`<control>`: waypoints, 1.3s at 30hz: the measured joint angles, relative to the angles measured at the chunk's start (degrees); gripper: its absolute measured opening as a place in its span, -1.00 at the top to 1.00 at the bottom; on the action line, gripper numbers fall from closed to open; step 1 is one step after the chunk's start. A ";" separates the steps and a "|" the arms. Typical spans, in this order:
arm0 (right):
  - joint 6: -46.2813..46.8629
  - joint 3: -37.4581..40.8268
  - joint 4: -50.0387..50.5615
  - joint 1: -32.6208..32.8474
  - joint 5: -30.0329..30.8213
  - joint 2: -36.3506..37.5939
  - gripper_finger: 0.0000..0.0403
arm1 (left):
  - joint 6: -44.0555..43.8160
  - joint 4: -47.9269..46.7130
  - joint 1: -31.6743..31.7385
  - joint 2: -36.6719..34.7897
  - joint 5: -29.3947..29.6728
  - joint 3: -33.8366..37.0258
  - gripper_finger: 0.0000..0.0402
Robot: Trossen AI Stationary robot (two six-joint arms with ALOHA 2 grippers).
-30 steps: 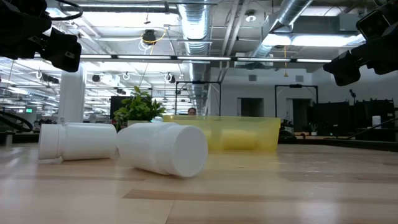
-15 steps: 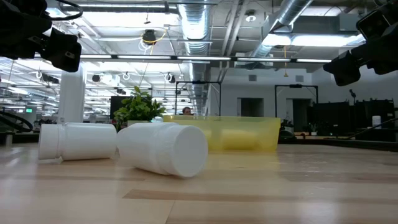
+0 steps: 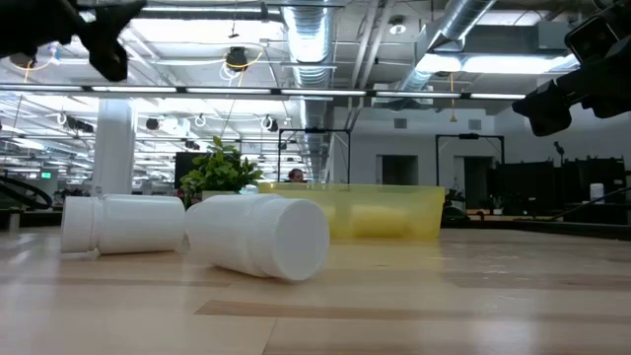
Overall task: Pick and place pill bottles into a basket
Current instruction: Put the white pill bottle into the yellow bin
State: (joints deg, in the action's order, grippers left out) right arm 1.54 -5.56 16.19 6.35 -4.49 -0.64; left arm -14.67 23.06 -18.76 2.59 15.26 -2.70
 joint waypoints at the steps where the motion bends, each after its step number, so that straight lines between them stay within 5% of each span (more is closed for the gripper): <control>1: 0.00 0.00 0.00 -0.02 0.00 0.00 -0.42 | 1.28 0.55 0.00 0.02 -1.66 0.00 0.12; 4: 0.00 0.00 0.00 -0.02 0.00 0.00 -0.42 | 2.59 -2.86 0.00 0.42 -3.49 -2.33 0.12; 8: 0.00 0.00 0.00 -0.02 0.00 0.00 -0.42 | -1.39 -16.65 0.00 5.72 2.62 -9.86 0.12; 17: 0.00 0.00 0.00 -0.01 0.00 0.00 -0.42 | -4.87 -41.23 0.04 33.16 8.52 -34.59 0.12; 24: 0.00 0.00 0.00 0.00 0.00 0.00 -0.42 | -5.08 -65.85 0.11 49.46 3.97 -52.70 0.12; 34: 0.00 0.00 0.01 -0.01 0.00 0.00 -0.42 | -12.52 -68.87 0.22 61.16 -4.91 -58.01 0.12; 39: 0.00 0.00 0.01 -0.01 0.01 0.00 -0.42 | -15.55 -64.41 1.07 64.56 -2.37 -58.01 0.12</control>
State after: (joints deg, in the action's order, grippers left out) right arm 1.54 -5.56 16.20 6.34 -4.49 -0.64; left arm -30.23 -41.35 -17.70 67.15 12.89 -60.71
